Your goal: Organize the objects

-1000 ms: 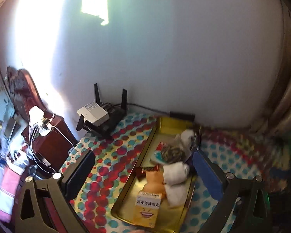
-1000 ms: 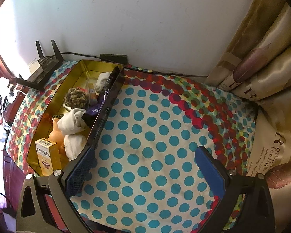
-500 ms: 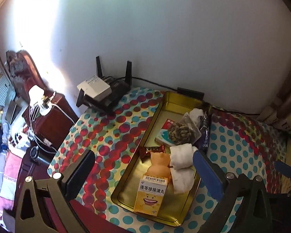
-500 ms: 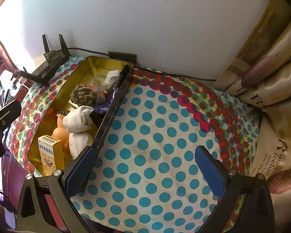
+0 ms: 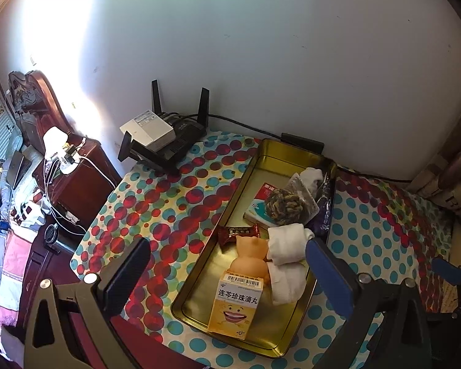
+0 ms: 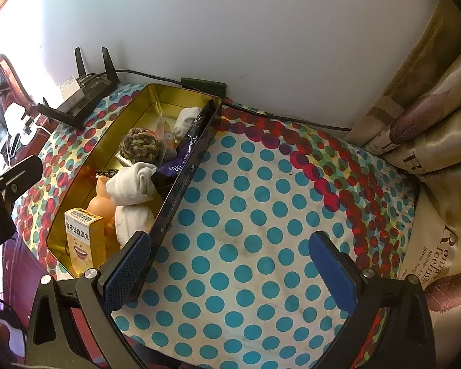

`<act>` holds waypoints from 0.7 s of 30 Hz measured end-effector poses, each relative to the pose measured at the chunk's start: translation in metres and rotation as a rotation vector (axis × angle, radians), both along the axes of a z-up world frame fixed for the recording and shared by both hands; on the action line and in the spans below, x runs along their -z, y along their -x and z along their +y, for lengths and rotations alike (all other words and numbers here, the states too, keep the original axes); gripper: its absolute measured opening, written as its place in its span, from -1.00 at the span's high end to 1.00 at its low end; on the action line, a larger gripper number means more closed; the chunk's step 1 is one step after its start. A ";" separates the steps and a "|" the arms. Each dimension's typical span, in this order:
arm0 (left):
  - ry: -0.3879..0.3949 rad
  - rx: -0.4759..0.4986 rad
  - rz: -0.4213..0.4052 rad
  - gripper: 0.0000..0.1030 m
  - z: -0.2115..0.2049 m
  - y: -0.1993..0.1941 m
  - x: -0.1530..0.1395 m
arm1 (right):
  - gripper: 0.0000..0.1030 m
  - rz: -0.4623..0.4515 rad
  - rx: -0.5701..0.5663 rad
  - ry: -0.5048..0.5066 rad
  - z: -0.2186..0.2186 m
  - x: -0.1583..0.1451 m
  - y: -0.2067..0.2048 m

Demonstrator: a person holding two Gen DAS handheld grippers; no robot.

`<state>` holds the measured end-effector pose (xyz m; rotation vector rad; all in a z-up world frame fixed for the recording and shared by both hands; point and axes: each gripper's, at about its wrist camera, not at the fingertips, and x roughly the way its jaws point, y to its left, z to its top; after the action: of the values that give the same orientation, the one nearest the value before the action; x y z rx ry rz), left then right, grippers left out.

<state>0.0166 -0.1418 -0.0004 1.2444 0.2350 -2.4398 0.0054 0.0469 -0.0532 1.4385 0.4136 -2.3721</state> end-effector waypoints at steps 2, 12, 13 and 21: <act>-0.005 0.004 -0.005 -1.00 0.000 0.001 0.001 | -0.98 -0.001 -0.001 0.001 0.000 0.000 0.000; -0.044 0.029 -0.023 -1.00 0.003 0.005 0.005 | -0.98 -0.006 -0.003 0.000 -0.001 0.002 0.001; -0.057 0.037 -0.025 -1.00 0.003 0.005 0.005 | -0.98 -0.004 -0.004 0.001 0.000 0.002 0.001; -0.045 0.025 -0.014 -1.00 0.006 0.006 0.004 | -0.98 -0.006 -0.001 0.000 0.000 0.003 0.002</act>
<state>0.0111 -0.1360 -0.0047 1.2901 0.2731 -2.4588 0.0031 0.0466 -0.0560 1.4444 0.4135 -2.3664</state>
